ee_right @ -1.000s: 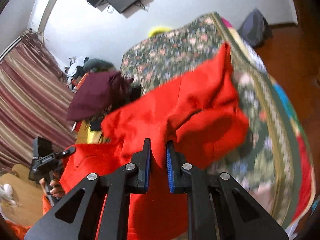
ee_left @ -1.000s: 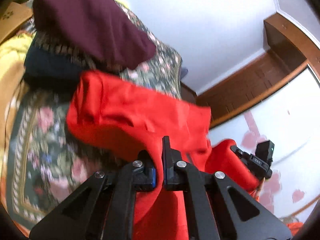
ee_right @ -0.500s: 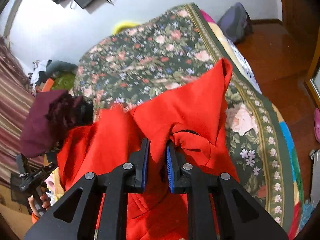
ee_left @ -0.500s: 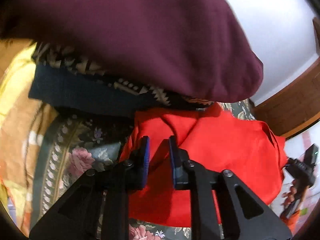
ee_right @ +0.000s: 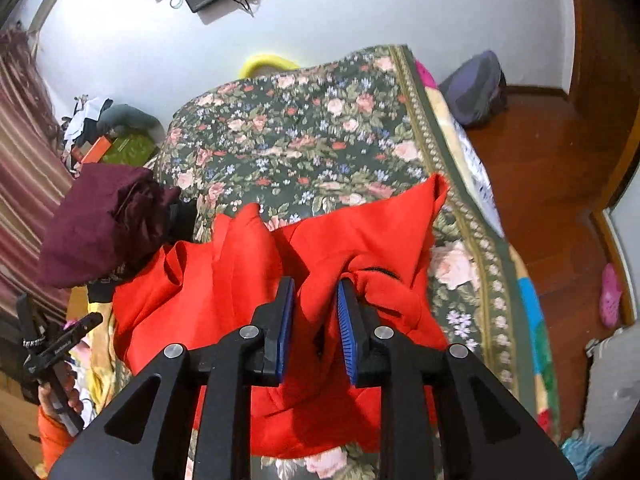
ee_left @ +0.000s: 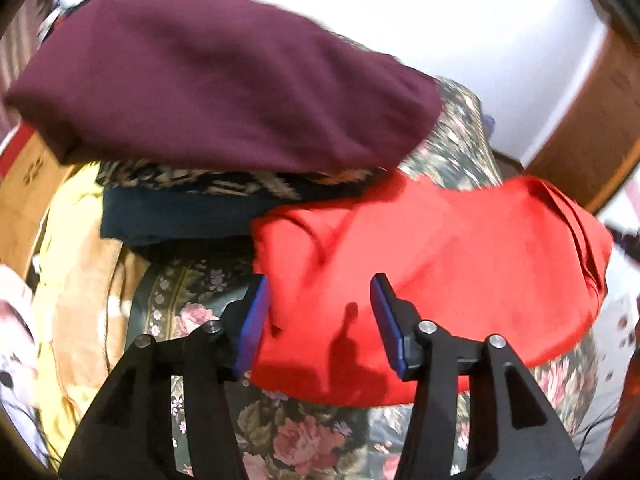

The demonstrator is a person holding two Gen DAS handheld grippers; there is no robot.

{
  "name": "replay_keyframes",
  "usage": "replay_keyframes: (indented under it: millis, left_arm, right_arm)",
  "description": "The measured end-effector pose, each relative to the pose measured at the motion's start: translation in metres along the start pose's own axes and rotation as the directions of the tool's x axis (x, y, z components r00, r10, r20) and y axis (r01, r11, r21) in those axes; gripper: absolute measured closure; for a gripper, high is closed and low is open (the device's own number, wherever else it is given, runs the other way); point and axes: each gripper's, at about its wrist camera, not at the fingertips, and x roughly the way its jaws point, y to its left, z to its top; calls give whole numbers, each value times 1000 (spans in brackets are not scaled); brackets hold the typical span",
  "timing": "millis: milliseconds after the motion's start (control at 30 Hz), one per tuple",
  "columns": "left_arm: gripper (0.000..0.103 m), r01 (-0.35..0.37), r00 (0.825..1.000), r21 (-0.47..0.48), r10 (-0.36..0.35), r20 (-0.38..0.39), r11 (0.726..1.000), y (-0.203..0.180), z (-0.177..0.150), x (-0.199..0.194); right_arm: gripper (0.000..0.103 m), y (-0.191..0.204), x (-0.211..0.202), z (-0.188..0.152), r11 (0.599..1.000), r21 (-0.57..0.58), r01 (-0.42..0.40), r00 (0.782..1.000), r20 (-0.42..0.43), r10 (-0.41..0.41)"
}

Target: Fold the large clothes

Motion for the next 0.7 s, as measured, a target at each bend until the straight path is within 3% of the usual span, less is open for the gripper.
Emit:
replay_keyframes:
  millis: [67,133,300,467,667,700]
  left_arm:
    - [50,18,1000,34,-18,-13,999,-8,-4,0]
    - [50,14,999,73,-12,-33,997,-22,-10,5]
    - [50,63,996,99,-55,-76,993,-45,-22,13]
    - [50,135,984,76,-125,-125,988,-56,-24,28]
    - [50,264,946,-51,-269,-183,963,-47,-16,54]
    - [50,270,943,-62,-277,-184,961,-45,-15,58]
  right_arm:
    - [53,-3,-17,3,999,-12,45,997,62,-44]
    - [46,-10,-39,2,997,-14,71,989,128,-68]
    - [46,0,-46,-15,988,-112,109,991,92,-98]
    - [46,28,-12,-44,974,-225,31,998,-42,-41]
    - [47,59,39,-62,968,-237,-80,985,-168,41]
    - [47,64,47,-61,966,-251,-57,987,-160,16]
